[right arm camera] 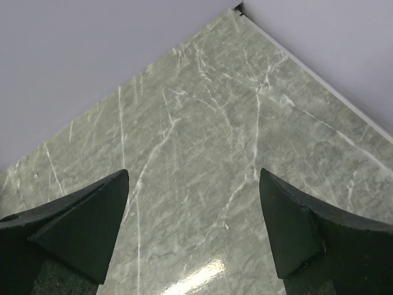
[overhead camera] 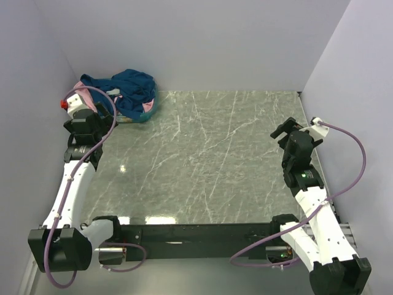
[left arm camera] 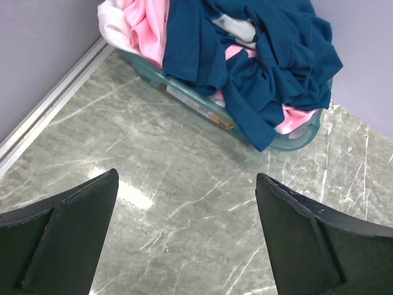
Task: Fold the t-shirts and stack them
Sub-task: Grab the tshirt from the pile
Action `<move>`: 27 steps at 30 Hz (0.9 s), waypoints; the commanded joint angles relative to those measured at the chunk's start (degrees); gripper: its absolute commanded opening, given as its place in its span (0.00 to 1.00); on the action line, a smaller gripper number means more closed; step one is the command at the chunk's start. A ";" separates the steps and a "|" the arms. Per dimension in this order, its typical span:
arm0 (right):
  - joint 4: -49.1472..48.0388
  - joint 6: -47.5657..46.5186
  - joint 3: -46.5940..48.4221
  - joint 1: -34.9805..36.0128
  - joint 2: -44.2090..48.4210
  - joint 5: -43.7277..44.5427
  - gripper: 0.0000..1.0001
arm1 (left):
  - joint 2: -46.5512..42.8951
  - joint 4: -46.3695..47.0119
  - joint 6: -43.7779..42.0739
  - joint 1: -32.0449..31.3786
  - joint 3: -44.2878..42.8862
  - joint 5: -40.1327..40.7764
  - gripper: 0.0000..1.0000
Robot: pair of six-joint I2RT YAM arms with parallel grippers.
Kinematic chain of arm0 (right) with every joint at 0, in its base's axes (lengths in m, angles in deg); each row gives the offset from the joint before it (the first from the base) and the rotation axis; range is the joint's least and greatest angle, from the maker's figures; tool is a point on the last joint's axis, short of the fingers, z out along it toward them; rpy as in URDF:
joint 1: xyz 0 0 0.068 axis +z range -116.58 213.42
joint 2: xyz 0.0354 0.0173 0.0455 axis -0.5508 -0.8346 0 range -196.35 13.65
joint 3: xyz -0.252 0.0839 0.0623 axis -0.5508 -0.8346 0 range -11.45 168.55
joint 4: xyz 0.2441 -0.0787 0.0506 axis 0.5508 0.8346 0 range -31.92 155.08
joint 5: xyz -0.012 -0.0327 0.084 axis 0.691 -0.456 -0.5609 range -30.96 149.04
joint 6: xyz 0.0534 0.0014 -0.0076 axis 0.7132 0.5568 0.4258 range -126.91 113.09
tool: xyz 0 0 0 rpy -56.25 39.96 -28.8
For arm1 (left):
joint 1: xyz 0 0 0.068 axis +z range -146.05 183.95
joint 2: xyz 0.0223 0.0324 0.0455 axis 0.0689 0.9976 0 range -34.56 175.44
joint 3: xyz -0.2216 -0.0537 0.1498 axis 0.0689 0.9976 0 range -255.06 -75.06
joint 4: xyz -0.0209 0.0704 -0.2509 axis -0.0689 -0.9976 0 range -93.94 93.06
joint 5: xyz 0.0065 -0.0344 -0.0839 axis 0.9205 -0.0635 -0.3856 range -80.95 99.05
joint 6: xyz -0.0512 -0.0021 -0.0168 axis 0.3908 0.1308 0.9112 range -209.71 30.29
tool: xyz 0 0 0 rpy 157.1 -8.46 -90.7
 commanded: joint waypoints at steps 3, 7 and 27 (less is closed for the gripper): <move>0.29 -1.98 1.56 0.33 -0.40 -2.90 0.93 | -0.86 1.83 2.08 -0.06 0.58 3.43 0.99; 1.97 -2.77 2.71 0.33 -2.51 -4.68 0.93 | 1.17 1.03 3.40 -0.06 0.14 2.39 0.99; 1.53 0.66 3.76 0.33 -6.73 -12.67 0.92 | 41.58 -8.10 -6.70 0.02 -40.86 -9.37 0.94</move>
